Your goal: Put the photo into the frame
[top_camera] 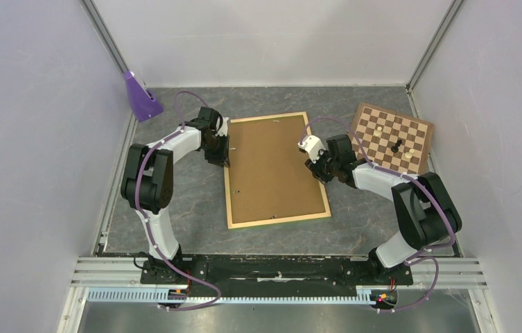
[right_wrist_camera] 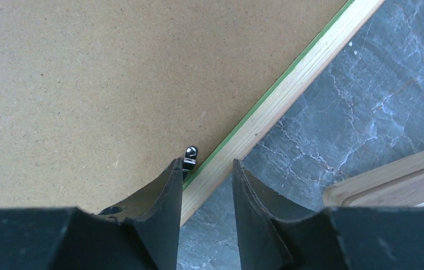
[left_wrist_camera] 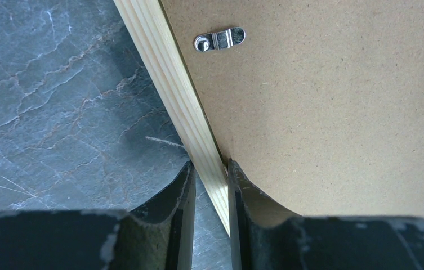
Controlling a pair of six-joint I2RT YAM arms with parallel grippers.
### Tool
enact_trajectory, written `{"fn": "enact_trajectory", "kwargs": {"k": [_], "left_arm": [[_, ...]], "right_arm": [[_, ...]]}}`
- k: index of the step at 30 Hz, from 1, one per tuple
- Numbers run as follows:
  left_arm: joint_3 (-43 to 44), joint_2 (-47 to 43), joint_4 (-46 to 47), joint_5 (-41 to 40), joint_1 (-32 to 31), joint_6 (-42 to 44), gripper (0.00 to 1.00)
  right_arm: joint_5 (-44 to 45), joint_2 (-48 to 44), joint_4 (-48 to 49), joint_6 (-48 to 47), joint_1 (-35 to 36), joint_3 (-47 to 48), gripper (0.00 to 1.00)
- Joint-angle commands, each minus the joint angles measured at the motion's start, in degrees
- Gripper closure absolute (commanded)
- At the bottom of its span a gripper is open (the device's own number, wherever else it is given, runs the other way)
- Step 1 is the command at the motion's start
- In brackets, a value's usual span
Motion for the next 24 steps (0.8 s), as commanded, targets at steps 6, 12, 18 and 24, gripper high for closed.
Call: {"fn": "enact_trajectory", "kwargs": {"k": [6, 12, 18, 24], "left_arm": [[2.5, 0.38, -1.21, -3.24, 0.64, 5.55, 0.98], [3.45, 1.02, -1.82, -3.71, 0.65, 5.95, 0.98], [3.57, 0.87, -1.92, -4.14, 0.68, 6.19, 0.98], [3.57, 0.68, -2.01, -4.47, 0.61, 6.39, 0.98]], "right_arm": [[3.99, 4.36, -8.45, -9.49, 0.15, -1.38, 0.88], [2.4, 4.4, -10.92, -12.31, 0.17, -1.8, 0.91], [1.38, 5.58, -11.86, -14.22, 0.12, -2.41, 0.94], [1.21, 6.23, -11.84, -14.83, 0.08, -2.44, 0.96]]}}
